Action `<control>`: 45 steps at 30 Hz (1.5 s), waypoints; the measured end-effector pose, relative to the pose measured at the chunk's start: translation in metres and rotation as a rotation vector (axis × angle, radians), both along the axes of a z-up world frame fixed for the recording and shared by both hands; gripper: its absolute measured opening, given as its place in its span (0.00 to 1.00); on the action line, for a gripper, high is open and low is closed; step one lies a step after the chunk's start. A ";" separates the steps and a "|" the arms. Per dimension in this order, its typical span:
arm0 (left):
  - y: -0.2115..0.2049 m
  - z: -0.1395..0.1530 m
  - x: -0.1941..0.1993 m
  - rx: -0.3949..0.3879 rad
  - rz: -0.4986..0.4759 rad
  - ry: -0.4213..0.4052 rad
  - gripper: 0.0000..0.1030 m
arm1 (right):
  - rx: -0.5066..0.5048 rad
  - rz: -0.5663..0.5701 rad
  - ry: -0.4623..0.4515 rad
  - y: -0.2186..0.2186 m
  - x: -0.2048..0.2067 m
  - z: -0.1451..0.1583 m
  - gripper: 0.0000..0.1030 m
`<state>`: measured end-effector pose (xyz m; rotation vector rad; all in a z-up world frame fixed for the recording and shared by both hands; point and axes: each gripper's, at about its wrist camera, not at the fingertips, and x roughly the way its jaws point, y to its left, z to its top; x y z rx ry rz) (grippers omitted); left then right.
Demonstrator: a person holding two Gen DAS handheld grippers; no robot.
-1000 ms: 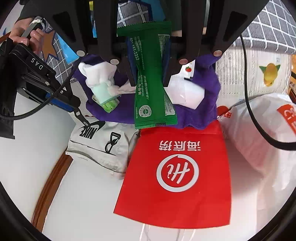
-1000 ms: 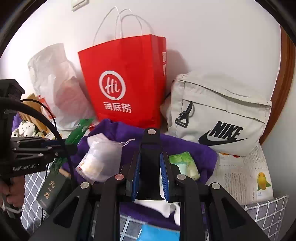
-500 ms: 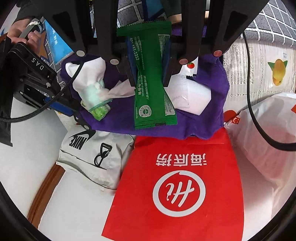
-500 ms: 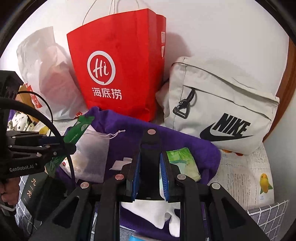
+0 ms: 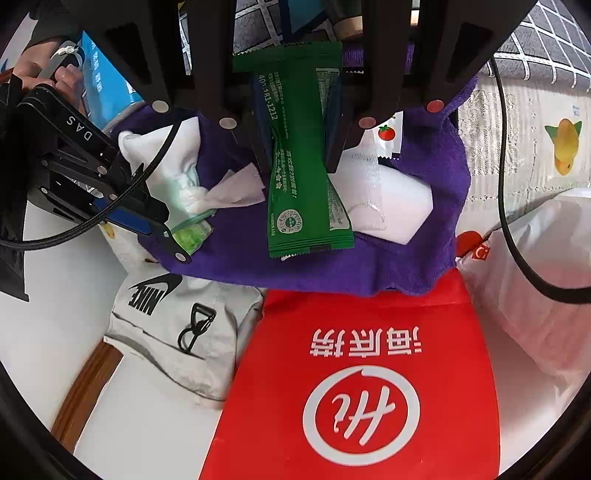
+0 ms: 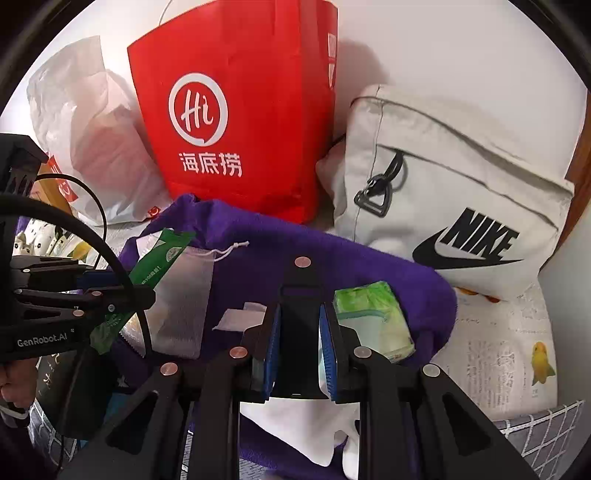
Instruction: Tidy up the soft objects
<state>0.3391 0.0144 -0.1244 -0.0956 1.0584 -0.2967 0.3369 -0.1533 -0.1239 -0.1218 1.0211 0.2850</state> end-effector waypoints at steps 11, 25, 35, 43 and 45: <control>-0.007 -0.015 0.006 0.030 -0.007 0.041 0.28 | 0.055 0.022 0.115 0.003 0.012 -0.028 0.21; -0.014 -0.020 0.015 0.029 0.012 0.032 0.59 | 0.089 0.008 0.171 -0.001 0.017 -0.037 0.32; 0.011 0.010 0.005 0.019 0.056 -0.018 0.59 | 0.084 0.021 0.126 -0.001 0.003 -0.010 0.44; 0.027 0.049 -0.017 -0.003 0.082 -0.092 0.59 | 0.118 0.030 0.082 -0.005 -0.047 0.044 0.44; 0.025 0.061 -0.025 -0.003 0.080 -0.121 0.59 | 0.123 0.042 0.073 -0.006 -0.071 0.058 0.46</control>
